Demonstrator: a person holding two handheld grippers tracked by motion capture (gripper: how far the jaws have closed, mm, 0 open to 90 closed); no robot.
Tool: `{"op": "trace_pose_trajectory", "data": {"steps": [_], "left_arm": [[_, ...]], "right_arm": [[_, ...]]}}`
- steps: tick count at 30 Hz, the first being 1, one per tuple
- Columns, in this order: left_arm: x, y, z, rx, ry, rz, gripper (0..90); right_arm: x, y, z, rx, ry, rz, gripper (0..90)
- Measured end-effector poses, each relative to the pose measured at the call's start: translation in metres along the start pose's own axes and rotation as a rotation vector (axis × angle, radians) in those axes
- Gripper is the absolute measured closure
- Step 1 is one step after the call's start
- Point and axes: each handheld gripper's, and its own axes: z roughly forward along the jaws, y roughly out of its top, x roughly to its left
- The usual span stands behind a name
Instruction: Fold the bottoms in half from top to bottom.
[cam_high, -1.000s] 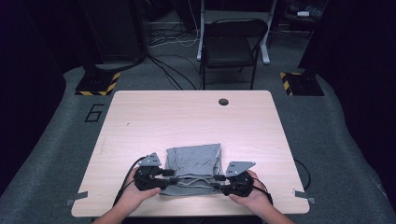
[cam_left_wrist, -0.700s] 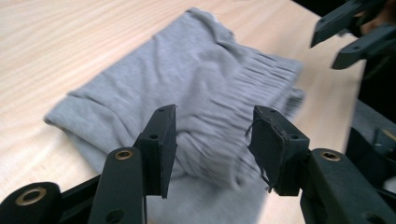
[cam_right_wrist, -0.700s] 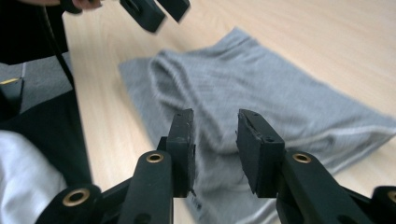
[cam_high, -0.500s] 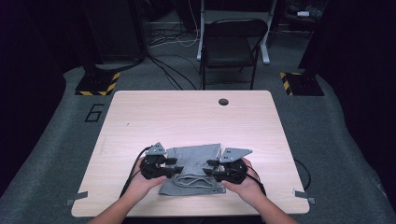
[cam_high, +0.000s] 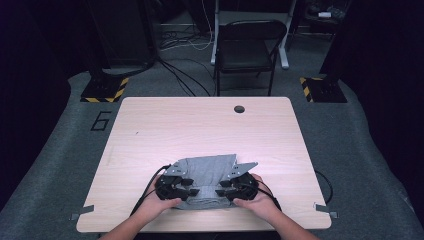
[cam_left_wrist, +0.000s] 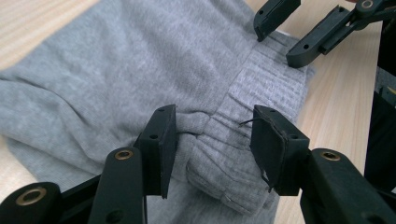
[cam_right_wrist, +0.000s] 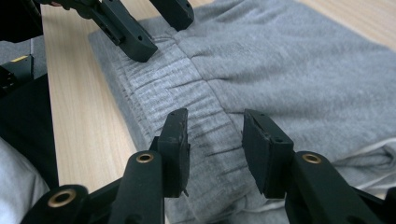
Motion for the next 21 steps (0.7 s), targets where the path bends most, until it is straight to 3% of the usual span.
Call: {"op": "trace_pose_trajectory", "data": {"steps": [4,9,13,16,18,21], "left_arm": [[-0.001,-0.005,0.003,0.005,0.001,-0.003,50.4],[0.001,-0.012,0.006,0.001,-0.004,-0.037,50.4],[0.0,-0.013,0.008,0.003,0.004,-0.028,50.4],[-0.001,-0.014,0.008,0.001,0.016,-0.02,50.5],[-0.001,-0.015,0.008,0.0,0.015,-0.019,50.4],[-0.001,-0.014,0.007,0.003,0.017,-0.032,50.3]], "right_arm": [[0.001,-0.003,0.002,0.001,0.003,0.002,59.3],[0.002,-0.008,0.007,0.0,0.006,0.009,59.5],[0.006,-0.009,0.009,0.02,-0.019,-0.047,60.0],[0.005,-0.011,0.01,0.012,-0.019,-0.035,60.2],[0.006,-0.012,0.01,0.011,-0.012,-0.003,60.3],[0.008,-0.012,0.01,0.004,-0.024,-0.007,60.2]]}}
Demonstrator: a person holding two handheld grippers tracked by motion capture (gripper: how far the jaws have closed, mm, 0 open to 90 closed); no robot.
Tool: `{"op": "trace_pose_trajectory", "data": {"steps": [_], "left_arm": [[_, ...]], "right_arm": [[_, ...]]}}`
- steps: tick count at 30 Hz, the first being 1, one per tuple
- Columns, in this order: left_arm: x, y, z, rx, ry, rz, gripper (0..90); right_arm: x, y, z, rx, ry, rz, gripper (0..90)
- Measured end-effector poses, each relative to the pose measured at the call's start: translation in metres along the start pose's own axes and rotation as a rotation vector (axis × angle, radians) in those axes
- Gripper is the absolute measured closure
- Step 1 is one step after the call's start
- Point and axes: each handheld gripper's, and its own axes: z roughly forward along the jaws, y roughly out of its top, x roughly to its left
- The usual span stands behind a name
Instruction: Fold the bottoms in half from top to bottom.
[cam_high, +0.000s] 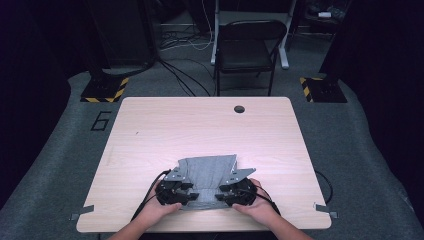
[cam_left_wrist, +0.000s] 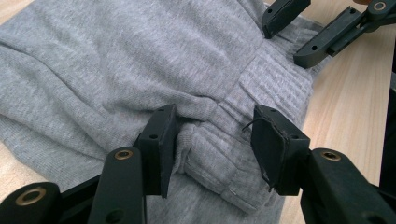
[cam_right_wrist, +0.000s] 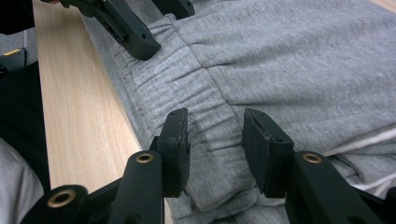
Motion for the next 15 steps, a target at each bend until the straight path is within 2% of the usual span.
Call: {"op": "trace_pose_trajectory", "data": {"steps": [3,6,9,10,11,15], "left_arm": [[0.001,0.005,-0.005,0.008,-0.008,-0.027,49.7],[0.005,0.01,-0.012,-0.013,0.019,-0.031,48.7],[0.013,0.011,-0.017,-0.037,0.031,-0.077,47.5],[0.017,0.012,-0.018,-0.039,0.039,-0.074,47.5],[0.018,0.012,-0.019,-0.044,0.044,-0.088,47.5],[0.025,0.012,-0.023,-0.048,0.075,-0.076,47.2]], "right_arm": [[-0.001,0.002,-0.001,0.007,0.003,-0.01,59.9],[-0.002,0.002,-0.001,0.006,0.005,-0.006,59.9],[-0.002,0.003,-0.002,0.009,0.012,0.004,59.8],[-0.002,0.003,-0.002,0.009,0.012,0.004,59.8],[-0.002,0.003,-0.002,0.003,0.007,0.01,59.6],[-0.001,0.003,-0.003,0.001,0.006,0.004,58.9]]}}
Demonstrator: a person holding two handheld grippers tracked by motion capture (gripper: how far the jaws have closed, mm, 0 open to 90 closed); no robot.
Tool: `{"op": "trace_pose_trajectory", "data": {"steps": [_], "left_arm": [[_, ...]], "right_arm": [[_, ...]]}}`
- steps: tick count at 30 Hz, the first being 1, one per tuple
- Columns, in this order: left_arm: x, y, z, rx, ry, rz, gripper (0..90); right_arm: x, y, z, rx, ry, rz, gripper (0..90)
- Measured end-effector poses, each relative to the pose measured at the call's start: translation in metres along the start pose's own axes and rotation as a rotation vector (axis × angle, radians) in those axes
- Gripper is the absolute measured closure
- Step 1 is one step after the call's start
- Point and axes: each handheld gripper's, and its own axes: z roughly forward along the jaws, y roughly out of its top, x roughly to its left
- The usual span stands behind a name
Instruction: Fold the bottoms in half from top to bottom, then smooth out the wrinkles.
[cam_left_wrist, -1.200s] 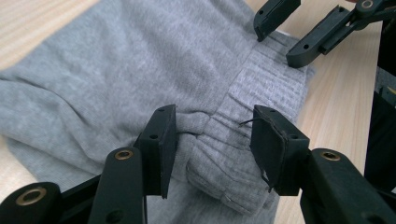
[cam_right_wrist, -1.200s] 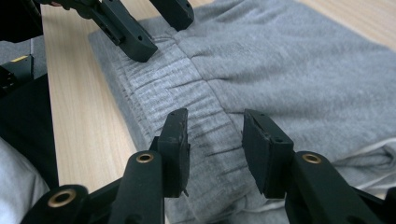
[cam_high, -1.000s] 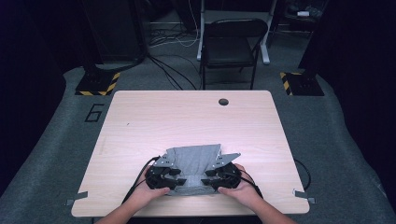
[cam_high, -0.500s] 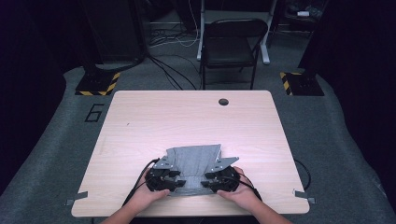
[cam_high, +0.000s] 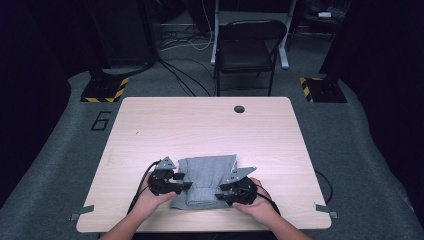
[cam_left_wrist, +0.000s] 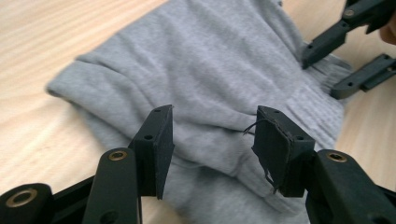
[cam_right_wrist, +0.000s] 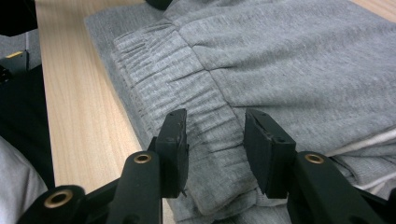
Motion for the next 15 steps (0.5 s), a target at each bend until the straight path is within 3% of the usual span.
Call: {"op": "trace_pose_trajectory", "data": {"steps": [6,15], "left_arm": [[0.003,0.003,-0.003,-0.013,0.009,-0.001,47.0],[0.011,0.011,-0.004,-0.028,0.022,-0.037,46.0]], "right_arm": [[0.001,0.001,-0.001,0.012,-0.001,-0.014,57.3],[0.003,0.007,-0.006,0.002,-0.014,0.004,55.1]]}}
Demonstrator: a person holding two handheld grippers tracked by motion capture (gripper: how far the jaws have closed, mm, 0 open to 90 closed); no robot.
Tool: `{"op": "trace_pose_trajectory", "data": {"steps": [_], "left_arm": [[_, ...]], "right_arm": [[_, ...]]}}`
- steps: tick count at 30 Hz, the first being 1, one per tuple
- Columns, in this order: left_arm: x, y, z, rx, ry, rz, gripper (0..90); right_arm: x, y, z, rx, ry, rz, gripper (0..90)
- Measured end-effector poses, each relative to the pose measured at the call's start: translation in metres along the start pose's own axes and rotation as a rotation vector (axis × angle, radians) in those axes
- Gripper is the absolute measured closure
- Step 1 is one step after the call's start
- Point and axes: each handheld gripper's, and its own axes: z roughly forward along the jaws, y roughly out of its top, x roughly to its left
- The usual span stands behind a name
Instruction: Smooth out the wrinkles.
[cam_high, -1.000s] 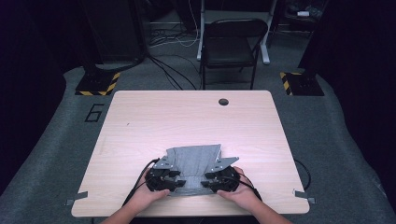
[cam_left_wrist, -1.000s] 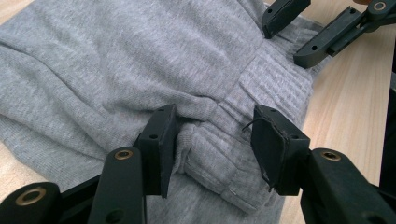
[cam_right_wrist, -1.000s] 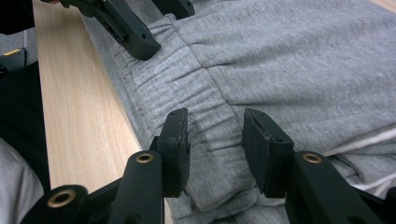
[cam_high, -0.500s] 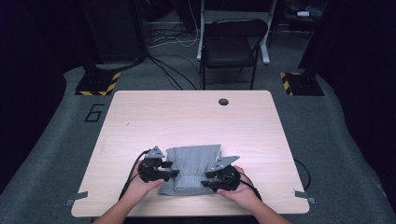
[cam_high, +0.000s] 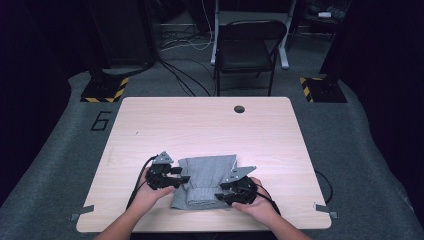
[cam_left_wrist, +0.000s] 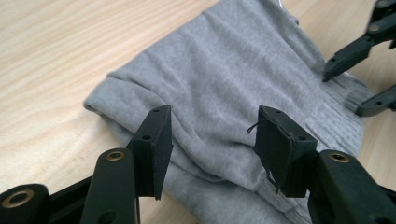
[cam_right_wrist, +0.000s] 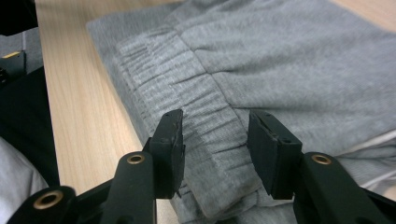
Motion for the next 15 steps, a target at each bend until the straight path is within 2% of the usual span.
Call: {"op": "trace_pose_trajectory", "data": {"steps": [7,10,12,13,15], "left_arm": [[0.012,0.015,0.0,-0.003,0.03,0.015,45.3],[0.02,0.019,0.003,0.008,0.043,0.011,45.4],[0.025,0.02,0.005,0.007,0.047,-0.016,45.8],[0.029,0.021,0.005,0.011,0.057,-0.005,46.2],[0.033,0.024,0.005,0.006,0.066,-0.008,46.2]], "right_arm": [[-0.003,0.016,-0.017,-0.058,-0.013,-0.001,54.8],[-0.01,0.022,-0.022,-0.071,-0.039,-0.009,54.2],[-0.017,0.026,-0.023,-0.074,-0.051,-0.008,53.8],[-0.021,0.028,-0.023,-0.075,-0.061,-0.007,53.8],[-0.028,0.03,-0.024,-0.069,-0.076,0.003,53.7]]}}
